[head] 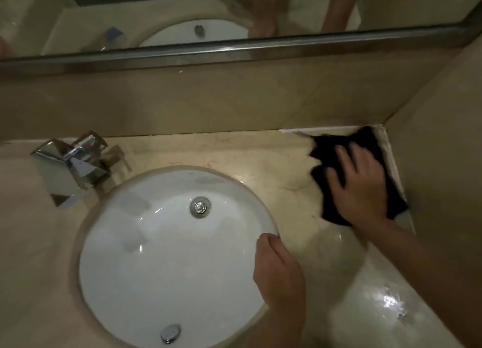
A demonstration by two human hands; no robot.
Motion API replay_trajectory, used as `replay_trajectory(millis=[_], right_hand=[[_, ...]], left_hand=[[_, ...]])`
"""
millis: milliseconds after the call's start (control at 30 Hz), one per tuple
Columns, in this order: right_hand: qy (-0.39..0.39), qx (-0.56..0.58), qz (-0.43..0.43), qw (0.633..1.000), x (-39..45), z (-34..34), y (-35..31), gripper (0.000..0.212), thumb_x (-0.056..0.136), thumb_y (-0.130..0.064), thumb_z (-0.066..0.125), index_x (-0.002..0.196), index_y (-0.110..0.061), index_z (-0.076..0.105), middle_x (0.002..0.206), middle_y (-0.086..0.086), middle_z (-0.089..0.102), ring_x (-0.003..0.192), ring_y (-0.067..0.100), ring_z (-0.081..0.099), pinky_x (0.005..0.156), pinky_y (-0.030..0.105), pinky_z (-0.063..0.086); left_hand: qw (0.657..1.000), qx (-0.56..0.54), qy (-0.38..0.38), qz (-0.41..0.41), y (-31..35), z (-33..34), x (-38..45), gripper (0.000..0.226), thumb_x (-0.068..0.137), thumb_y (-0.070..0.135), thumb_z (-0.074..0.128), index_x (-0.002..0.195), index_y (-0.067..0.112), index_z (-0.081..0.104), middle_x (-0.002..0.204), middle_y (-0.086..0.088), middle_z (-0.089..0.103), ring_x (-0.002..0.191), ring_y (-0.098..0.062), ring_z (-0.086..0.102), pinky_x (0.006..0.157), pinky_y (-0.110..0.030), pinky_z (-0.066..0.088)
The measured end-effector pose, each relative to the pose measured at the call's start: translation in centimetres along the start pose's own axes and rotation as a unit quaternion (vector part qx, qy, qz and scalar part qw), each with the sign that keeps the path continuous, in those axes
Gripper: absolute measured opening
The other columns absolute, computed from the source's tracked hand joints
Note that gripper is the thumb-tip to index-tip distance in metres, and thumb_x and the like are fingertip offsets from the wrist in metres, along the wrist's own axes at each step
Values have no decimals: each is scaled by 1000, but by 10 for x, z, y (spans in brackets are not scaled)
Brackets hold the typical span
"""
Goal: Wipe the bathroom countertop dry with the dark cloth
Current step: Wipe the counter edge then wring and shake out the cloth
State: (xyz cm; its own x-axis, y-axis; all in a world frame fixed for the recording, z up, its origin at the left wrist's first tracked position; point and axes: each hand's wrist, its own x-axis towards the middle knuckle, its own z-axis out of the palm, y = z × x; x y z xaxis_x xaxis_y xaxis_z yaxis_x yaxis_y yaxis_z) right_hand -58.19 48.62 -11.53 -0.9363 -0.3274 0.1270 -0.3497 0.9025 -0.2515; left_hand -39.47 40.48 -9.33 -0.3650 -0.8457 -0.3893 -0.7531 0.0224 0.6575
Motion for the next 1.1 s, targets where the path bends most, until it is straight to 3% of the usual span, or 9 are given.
replay_trajectory(millis=[167,233,300,400,500,767,967,1033,1100], right_hand=[[27,-29,61,997,-12,-4,10,61,103,-43,30,149,-6,42,154,24,40,140,41,36,116,54,27],[39,-35,99,994,-6,2,-9,62,102,-41,28,149,-3,41,154,26,38,140,44,34,117,57,24],[28,-36,104,994,-2,11,-40,65,100,-42,27,150,-2,39,156,26,35,142,44,30,119,56,20],[-1,-27,48,998,6,28,-104,67,99,-44,25,153,-5,36,159,22,32,145,39,26,121,53,15],[-3,-13,-5,1000,12,46,-164,65,101,-42,25,154,-6,35,159,21,33,146,38,27,122,51,15],[5,7,-103,995,13,88,-278,53,103,-34,32,146,-8,48,151,18,47,137,37,43,117,48,24],[-70,71,-207,973,-1,109,-404,51,103,-34,30,144,-13,54,150,11,50,140,30,43,119,44,24],[-96,81,-244,962,-14,113,-428,49,100,-29,44,145,-10,52,151,12,49,143,31,40,122,42,18],[-140,76,-243,957,-27,106,-438,67,88,-20,65,150,-7,44,156,13,42,147,32,34,125,41,14]], left_hand=[[988,-84,-121,53,-32,-51,19,31,103,18,46,86,37,63,81,14,68,75,-6,64,74,-30,50],[992,-59,-63,91,-64,-96,39,31,102,15,50,99,43,64,98,23,68,89,0,65,81,-22,49],[992,-27,52,114,-98,-152,69,26,101,20,52,114,40,63,117,21,65,107,-6,63,94,-30,49],[963,115,185,161,-148,-231,128,50,93,37,49,134,10,59,140,-11,54,127,-34,50,108,-45,39],[933,248,228,130,-191,-280,168,83,82,52,47,142,-5,48,147,-30,42,134,-47,41,109,-57,35],[937,207,248,134,-214,-285,181,79,80,43,46,140,-8,50,150,-27,44,136,-45,42,111,-57,32],[932,198,255,163,-225,-284,189,74,82,41,49,137,-7,53,147,-28,47,134,-43,44,110,-53,32],[937,190,244,162,-224,-284,190,74,82,41,48,139,-6,52,148,-27,46,135,-42,43,110,-52,31],[938,195,237,160,-224,-285,192,74,82,40,46,139,-6,52,149,-26,46,136,-41,42,110,-52,31]])
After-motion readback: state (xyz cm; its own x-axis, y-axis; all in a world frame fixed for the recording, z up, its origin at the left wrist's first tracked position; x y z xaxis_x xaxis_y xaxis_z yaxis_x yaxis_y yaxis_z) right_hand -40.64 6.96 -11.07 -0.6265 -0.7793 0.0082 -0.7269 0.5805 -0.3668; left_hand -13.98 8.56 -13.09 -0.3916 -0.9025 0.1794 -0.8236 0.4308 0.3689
